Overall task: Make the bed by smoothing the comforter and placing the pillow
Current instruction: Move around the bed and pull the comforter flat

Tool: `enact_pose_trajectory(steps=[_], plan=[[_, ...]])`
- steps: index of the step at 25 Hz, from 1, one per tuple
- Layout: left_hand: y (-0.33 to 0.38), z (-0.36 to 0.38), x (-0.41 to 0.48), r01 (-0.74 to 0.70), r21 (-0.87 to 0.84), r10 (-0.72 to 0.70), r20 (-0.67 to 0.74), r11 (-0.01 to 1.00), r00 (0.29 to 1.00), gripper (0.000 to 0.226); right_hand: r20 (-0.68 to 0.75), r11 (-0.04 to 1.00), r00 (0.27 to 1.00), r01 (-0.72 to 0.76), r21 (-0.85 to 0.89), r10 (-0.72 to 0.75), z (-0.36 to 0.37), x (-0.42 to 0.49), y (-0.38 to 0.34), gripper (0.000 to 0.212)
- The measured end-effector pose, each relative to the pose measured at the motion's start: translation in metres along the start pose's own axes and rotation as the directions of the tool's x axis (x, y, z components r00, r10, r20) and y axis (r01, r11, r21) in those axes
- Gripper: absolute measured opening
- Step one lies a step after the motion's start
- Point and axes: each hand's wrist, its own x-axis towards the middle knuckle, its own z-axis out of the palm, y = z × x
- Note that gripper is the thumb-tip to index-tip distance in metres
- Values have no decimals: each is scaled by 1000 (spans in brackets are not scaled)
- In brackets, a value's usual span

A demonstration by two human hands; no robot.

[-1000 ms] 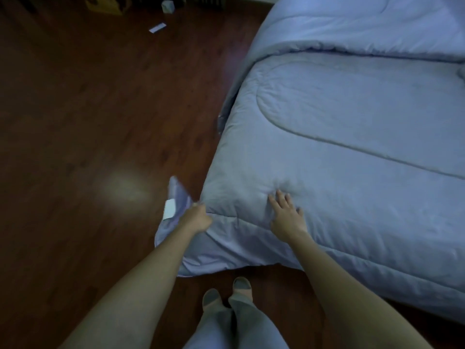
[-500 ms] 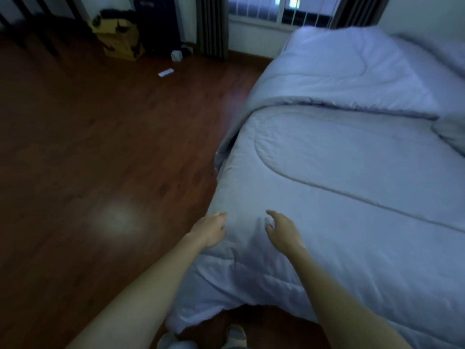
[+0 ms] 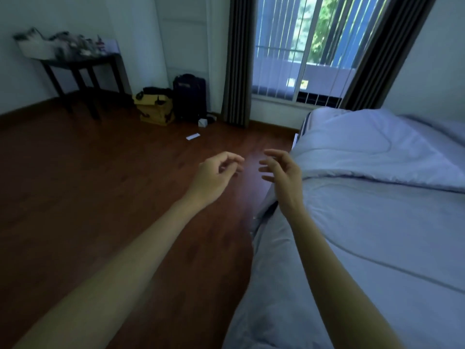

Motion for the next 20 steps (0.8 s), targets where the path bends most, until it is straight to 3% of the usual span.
enact_pose_trajectory(steps=[4, 8, 12, 20], plan=[[1, -77, 37, 8, -217, -14, -26, 976, 1000, 23, -28, 985, 1000, 12, 170, -7, 65, 23, -17, 18], [-17, -96, 83, 47, -333, -63, -36, 942, 997, 24, -63, 986, 997, 51, 161, -41, 86, 56, -11, 21], [-50, -72, 137, 118, -355, -89, 98, 927, 991, 24, -188, 997, 982, 16, 75, -1, 72, 99, 12, 24], [-48, 19, 351, 67, -431, 75, 304, 900, 950, 24, -437, 994, 895, 106, 3, -94, 7, 281, 33, 28]])
